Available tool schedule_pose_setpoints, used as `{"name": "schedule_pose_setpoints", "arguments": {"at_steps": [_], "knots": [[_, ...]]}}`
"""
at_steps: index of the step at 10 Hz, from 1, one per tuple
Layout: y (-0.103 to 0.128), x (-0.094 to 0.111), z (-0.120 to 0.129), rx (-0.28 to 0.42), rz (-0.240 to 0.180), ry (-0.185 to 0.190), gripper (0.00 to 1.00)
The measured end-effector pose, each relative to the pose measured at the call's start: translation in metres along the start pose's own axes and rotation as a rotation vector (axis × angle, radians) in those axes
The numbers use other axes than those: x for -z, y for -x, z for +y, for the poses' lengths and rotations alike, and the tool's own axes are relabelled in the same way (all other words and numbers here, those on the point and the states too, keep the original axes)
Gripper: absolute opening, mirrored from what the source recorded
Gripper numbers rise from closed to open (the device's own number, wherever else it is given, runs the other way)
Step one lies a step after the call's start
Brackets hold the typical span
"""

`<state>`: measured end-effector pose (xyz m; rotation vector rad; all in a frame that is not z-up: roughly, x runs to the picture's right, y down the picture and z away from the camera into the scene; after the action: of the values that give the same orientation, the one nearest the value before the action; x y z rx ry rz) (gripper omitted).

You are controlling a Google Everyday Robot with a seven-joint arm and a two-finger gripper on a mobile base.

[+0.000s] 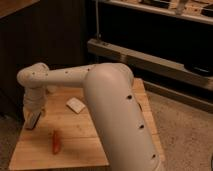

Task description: Place the eraser in the ceramic cup

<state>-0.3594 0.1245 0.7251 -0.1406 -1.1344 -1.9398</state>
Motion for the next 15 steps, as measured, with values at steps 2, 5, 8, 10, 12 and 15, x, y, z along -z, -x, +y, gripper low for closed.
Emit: {"name": "schedule_pose_setpoints", "arguments": {"at_steps": [2,5,8,10,12,15], "knots": [[-0.007,0.006,-0.009,-0.048,0.03,-0.004,0.54],[-0.037,-0.015,0.001,-0.231,0.11,0.02,0.79],[-0.062,-0.047,0.01,-0.414,0.162,0.053,0.8],[-0.076,-0.06,0.011,-0.461,0.18,0.067,0.8],[-0.09,-0.07,0.007,-0.464,0.18,0.089,0.8],[-0.102,-0.084,0.011,-0.466,0.148,0.08,0.8]]}}
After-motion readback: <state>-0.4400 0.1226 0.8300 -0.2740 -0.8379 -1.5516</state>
